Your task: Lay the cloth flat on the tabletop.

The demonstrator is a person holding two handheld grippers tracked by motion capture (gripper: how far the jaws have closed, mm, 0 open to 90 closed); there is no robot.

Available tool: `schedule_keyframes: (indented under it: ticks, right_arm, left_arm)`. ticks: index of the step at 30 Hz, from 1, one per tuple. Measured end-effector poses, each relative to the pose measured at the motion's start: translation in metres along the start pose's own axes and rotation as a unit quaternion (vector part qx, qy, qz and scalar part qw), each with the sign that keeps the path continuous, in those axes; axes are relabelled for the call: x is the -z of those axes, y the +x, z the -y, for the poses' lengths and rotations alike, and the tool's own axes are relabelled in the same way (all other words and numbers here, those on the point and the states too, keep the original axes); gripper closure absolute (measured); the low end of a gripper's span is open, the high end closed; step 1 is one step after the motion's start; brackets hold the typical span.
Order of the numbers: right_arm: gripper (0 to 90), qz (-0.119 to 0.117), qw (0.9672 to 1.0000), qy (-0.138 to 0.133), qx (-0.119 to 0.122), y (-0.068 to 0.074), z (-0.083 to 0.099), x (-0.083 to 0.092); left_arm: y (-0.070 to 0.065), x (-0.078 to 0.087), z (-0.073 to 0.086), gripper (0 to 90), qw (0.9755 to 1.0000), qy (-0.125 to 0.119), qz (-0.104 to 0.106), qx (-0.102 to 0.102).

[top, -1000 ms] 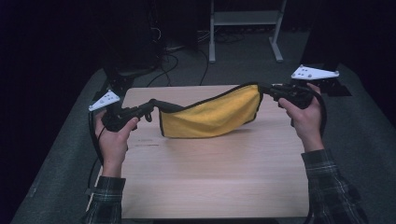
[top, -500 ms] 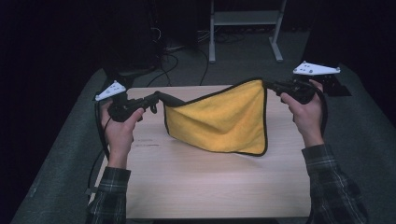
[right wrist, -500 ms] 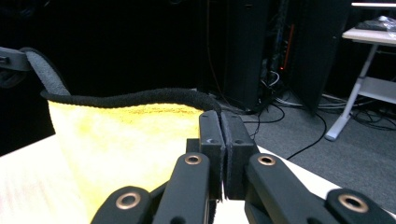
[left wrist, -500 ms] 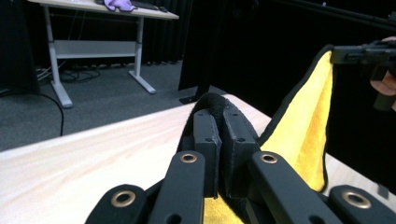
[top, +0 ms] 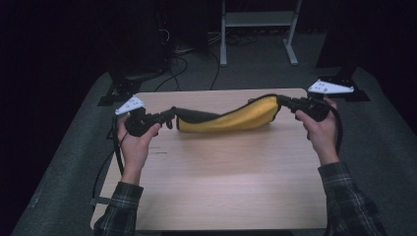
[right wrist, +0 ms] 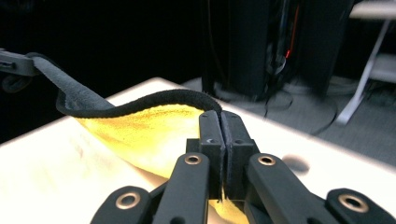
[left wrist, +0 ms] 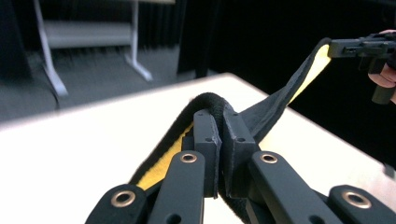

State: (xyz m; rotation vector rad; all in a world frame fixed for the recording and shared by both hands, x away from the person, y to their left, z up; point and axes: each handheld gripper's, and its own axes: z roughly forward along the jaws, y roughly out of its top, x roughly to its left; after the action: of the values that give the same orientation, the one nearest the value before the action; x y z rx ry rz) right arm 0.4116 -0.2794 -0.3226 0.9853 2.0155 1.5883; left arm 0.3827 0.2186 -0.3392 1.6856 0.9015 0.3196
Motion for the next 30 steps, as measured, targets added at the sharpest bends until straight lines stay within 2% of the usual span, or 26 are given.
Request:
schedule_keyframes:
  ticks: [1,2,3,4,5,7,8,12,16,19,22,23,24,25,26,27,29,30]
  right_arm:
    - [87.7,0.0,1.0,0.0,0.0,0.0,0.0,0.0]
    - [87.7,-0.005,0.9998,0.02,-0.008,0.0,0.021,-0.002]
    - [87.7,-0.005,0.9998,0.02,-0.008,0.0,0.021,-0.002]
    - [87.7,-0.009,0.9994,0.032,-0.01,0.003,0.034,0.0]
    - [87.7,-0.009,0.9994,0.032,-0.01,0.003,0.034,0.0]
    - [87.6,-0.016,0.9989,0.044,-0.006,0.008,0.047,0.005]
    - [87.6,-0.016,0.9989,0.044,-0.006,0.008,0.047,0.005]
    - [87.6,-0.029,0.9978,0.059,0.002,0.019,0.065,0.018]
    - [87.6,-0.046,0.9961,0.075,-0.004,0.03,0.086,0.034]
    - [87.6,-0.051,0.9951,0.085,-0.004,0.034,0.095,0.04]
    - [87.5,-0.057,0.9927,0.106,-0.006,0.041,0.113,0.052]
    - [87.5,-0.057,0.9927,0.106,-0.006,0.041,0.113,0.052]
    - [87.5,-0.062,0.9917,0.112,-0.009,0.044,0.121,0.058]
    - [87.5,-0.062,0.9917,0.112,-0.009,0.044,0.121,0.058]
    - [87.4,-0.065,0.9906,0.12,-0.009,0.047,0.128,0.062]
    - [87.4,-0.065,0.9906,0.12,-0.009,0.047,0.128,0.062]
    - [87.4,-0.074,0.9879,0.136,-0.008,0.053,0.137,0.066]
    - [87.4,-0.074,0.9879,0.136,-0.008,0.053,0.137,0.066]
  left_arm:
    - [0.0,0.0,0.0,86.0,1.0,0.0,0.0,0.0]
    - [0.003,-0.003,0.017,85.9,0.9995,0.024,0.006,0.02]
    - [0.003,-0.003,0.017,86.0,0.9995,0.024,0.006,0.02]
    - [0.003,-0.003,0.026,85.9,0.9991,0.036,0.007,0.024]
    - [0.004,-0.003,0.031,85.9,0.9987,0.043,0.008,0.026]
    - [0.003,0.001,0.047,85.9,0.9973,0.064,0.013,0.035]
    - [0.003,0.001,0.047,85.9,0.9973,0.064,0.013,0.035]
    - [0.0,0.009,0.066,85.7,0.9943,0.089,0.019,0.055]
    - [-0.007,0.023,0.086,85.7,0.9912,0.108,0.026,0.072]
    - [-0.011,0.03,0.095,85.7,0.99,0.115,0.029,0.077]
    - [-0.019,0.041,0.111,85.7,0.9867,0.13,0.034,0.091]
    - [-0.019,0.041,0.111,85.7,0.9867,0.13,0.034,0.091]
    - [-0.023,0.045,0.118,85.6,0.9848,0.142,0.034,0.094]
    - [-0.023,0.045,0.118,85.7,0.9848,0.142,0.034,0.094]
    - [-0.025,0.048,0.125,85.6,0.9828,0.154,0.032,0.096]
    - [-0.025,0.048,0.125,85.6,0.9828,0.154,0.032,0.096]
    - [-0.028,0.051,0.135,85.4,0.9794,0.172,0.031,0.102]
    - [-0.028,0.051,0.135,85.3,0.9794,0.172,0.031,0.102]
